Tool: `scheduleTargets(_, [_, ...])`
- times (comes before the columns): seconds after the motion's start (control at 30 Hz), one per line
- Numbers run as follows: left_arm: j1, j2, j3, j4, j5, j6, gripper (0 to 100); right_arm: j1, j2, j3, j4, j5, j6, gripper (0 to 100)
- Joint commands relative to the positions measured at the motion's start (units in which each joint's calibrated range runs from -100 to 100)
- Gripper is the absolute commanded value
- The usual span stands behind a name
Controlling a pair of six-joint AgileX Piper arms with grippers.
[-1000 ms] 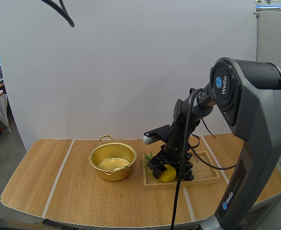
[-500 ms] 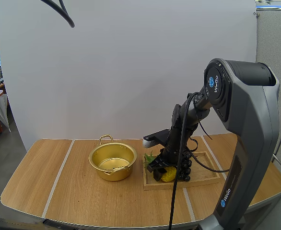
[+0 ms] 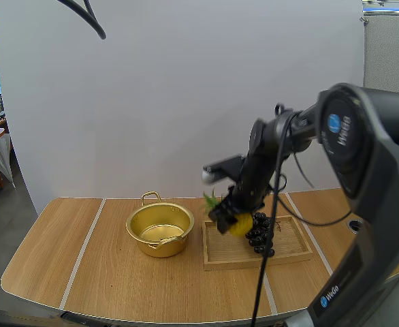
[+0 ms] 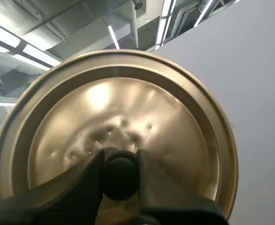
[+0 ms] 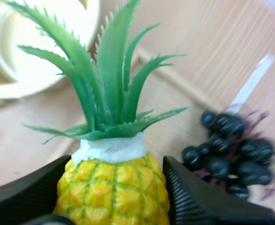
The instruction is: Open the pot, put the pineapple inside, and close it
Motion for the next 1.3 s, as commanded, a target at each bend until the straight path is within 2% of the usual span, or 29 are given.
scheduleTargets(0.0, [-0.15,-0.3,-0.4,0.4,-1.9,-0.6,0,0.1,-3.6,-3.7,1.9,5.6,0.1,0])
scheduleTargets(0.17, [-0.15,-0.3,-0.4,0.4,-1.9,-0.6,0,2.4,-4.3,-7.9,3.2,10.3,0.8,0])
scheduleTargets(0.4, [-0.15,-0.3,-0.4,0.4,-1.9,-0.6,0,9.7,-3.2,-9.4,2.1,1.4,5.2,0])
scheduleTargets(0.6, [-0.15,-0.3,-0.4,0.4,-1.9,-0.6,0,14.3,3.5,-14.8,-0.6,0.7,8.8,0])
scheduleTargets(0.73, [-0.15,-0.3,-0.4,0.4,-1.9,-0.6,0,15.3,8.0,-16.9,-0.6,-0.4,9.0,0])
scheduleTargets(1.27, [-0.15,-0.3,-0.4,0.4,-1.9,-0.6,0,15.3,20.1,-17.0,-1.9,-6.7,8.7,0])
